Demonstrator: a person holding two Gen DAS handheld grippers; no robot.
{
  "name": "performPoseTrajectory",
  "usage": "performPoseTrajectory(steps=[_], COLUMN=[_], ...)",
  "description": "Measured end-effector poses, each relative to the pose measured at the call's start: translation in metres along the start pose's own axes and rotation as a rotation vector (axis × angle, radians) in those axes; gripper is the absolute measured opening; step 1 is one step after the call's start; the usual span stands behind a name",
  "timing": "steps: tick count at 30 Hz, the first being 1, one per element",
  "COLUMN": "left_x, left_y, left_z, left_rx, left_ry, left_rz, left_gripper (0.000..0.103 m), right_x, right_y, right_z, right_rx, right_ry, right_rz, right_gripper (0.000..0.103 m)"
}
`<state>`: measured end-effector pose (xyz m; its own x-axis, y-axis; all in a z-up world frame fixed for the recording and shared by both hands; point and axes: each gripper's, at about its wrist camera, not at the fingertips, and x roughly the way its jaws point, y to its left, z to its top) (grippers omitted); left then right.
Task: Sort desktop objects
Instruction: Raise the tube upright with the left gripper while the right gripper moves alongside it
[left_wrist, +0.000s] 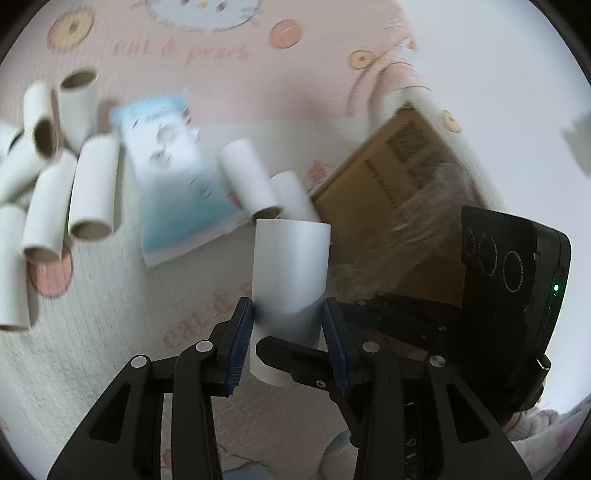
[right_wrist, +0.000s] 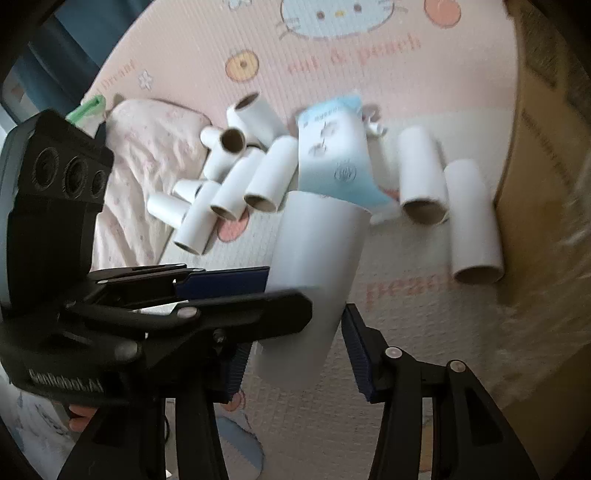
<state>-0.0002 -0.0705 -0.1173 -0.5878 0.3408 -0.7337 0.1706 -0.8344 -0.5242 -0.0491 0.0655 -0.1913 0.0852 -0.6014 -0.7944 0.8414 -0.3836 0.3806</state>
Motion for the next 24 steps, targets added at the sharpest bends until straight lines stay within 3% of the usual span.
performPoseTrajectory(steps=[11, 24], left_x=[-0.012, -0.013], left_y=[-0.023, -0.011], left_z=[0.021, 0.038], left_rx=[0.084, -0.019], left_ry=[-0.035, -0.028], left_rz=[0.029, -0.021], left_gripper=[0.044, 0.047], right_x=[-0.025, -0.024], right_y=[0.017, 0.021], right_z=[0.014, 0.014], right_rx=[-0.077, -0.112], right_ry=[-0.074, -0.063], right_rz=[-0.049, -0.072], right_gripper=[0.043, 0.043])
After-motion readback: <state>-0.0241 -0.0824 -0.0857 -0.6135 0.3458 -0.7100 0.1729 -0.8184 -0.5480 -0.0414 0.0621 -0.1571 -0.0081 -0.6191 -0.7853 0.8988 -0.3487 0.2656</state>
